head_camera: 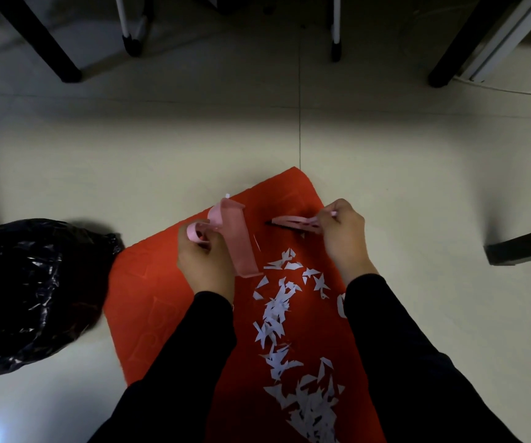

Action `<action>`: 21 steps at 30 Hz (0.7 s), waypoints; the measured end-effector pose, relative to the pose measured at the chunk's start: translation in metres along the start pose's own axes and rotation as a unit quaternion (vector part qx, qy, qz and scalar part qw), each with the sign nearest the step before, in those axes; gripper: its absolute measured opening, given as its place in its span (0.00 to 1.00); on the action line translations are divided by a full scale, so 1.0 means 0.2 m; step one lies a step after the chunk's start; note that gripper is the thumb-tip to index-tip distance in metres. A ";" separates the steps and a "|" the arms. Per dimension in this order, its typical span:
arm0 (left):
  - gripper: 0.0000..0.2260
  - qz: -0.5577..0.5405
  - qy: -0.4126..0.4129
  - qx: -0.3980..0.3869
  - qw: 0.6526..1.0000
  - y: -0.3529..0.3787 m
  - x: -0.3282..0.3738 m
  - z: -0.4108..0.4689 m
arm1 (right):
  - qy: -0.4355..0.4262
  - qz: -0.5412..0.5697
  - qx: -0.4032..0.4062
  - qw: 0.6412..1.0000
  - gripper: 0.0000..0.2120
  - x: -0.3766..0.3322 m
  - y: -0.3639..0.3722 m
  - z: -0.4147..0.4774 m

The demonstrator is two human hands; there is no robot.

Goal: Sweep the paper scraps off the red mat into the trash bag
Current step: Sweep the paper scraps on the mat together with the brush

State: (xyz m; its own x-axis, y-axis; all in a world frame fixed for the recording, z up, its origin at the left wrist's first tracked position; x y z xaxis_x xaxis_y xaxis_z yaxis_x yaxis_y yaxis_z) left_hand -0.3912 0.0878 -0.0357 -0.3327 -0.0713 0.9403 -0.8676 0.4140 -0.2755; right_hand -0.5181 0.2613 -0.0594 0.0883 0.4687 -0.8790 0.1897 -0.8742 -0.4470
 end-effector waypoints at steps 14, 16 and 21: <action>0.05 0.006 -0.009 -0.002 1.000 -0.01 -0.05 -0.04 | 0.002 -0.038 -0.020 0.999 0.07 0.04 0.01 -0.08; 0.05 0.007 -0.009 -0.002 1.000 -0.01 -0.05 -0.05 | -0.002 -0.020 -0.019 1.000 0.11 0.01 0.00 -0.11; 0.04 0.004 -0.002 0.001 1.000 -0.04 -0.03 -0.07 | -0.007 0.034 0.015 0.999 0.13 -0.05 -0.06 -0.15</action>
State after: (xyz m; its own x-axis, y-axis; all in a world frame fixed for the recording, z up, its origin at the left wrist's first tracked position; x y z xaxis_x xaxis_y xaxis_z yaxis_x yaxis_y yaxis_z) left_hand -0.3780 0.0975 -0.0359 -0.3404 -0.0723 0.9375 -0.8658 0.4130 -0.2826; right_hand -0.4912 0.2713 -0.0406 0.0872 0.4065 -0.9095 0.1545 -0.9074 -0.3908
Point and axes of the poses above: each hand's wrist, its own z-axis towards the middle knuckle, its own y-axis out of the palm, x = y × z, the point moved 4 cm from there along z, towards the middle knuckle, and after that the axes turned 4 degrees about -y, right-handed, at the moved point
